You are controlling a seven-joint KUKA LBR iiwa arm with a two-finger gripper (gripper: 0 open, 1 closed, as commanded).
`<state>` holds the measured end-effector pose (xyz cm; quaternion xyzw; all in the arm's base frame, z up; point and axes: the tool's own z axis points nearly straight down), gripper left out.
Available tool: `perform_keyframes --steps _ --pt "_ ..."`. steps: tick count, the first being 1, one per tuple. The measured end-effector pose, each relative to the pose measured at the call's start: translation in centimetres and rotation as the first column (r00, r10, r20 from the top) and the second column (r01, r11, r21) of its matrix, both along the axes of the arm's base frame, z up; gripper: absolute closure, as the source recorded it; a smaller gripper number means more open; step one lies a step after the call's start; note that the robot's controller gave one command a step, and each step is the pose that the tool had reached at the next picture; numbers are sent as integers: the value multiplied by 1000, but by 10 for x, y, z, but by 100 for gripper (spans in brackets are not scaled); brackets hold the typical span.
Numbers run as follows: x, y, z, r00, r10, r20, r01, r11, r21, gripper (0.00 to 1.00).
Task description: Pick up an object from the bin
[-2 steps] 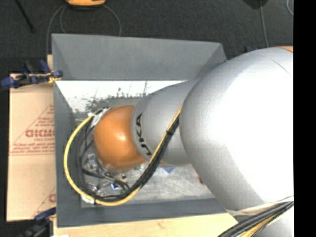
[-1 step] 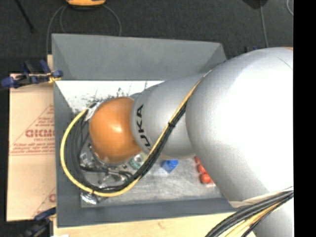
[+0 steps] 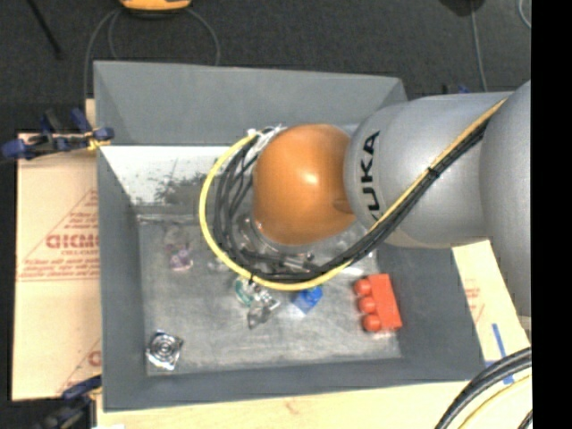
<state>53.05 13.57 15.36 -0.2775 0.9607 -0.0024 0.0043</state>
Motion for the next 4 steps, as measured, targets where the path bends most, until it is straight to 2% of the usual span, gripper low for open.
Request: perform_keyframes --steps 1,2,3,4 --pt "5 -77 -73 995 -102 1 102 995 7 0" --pt "13 -64 -75 996 -88 -3 88 996 5 0" --pt "14 -63 -72 996 -92 0 92 996 7 100" --pt "12 -57 48 996 -88 1 88 996 4 100"
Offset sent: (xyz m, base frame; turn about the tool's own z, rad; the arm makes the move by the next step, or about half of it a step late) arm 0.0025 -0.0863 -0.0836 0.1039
